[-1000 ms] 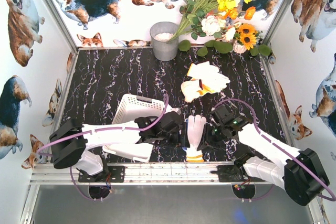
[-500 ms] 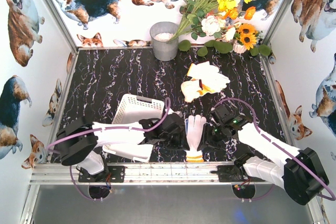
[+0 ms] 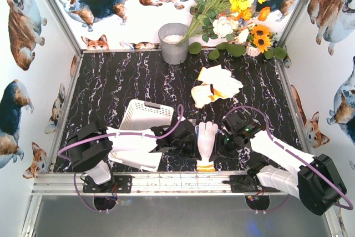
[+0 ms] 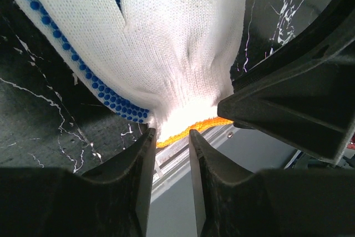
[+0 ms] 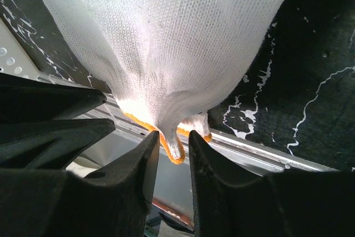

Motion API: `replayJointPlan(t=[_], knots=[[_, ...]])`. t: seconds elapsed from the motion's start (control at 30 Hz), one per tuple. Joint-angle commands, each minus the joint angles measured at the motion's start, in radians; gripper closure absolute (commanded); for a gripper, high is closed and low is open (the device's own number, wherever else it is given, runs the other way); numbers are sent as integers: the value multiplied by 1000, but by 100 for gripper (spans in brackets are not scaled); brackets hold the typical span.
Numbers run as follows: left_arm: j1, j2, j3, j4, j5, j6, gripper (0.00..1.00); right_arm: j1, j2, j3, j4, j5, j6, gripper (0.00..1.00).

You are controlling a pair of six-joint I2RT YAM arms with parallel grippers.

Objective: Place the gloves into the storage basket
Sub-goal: Pair the glove with the glove.

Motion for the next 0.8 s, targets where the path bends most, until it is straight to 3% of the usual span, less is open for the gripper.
replayJointPlan(t=[0.0,0.77], knots=[[11,19,-5,26,-2,-1,76,7,3,-8,49,-9,0,70],[39,83,-1,66,-42,-43,78,8,5,-3,57,-11,1,72]])
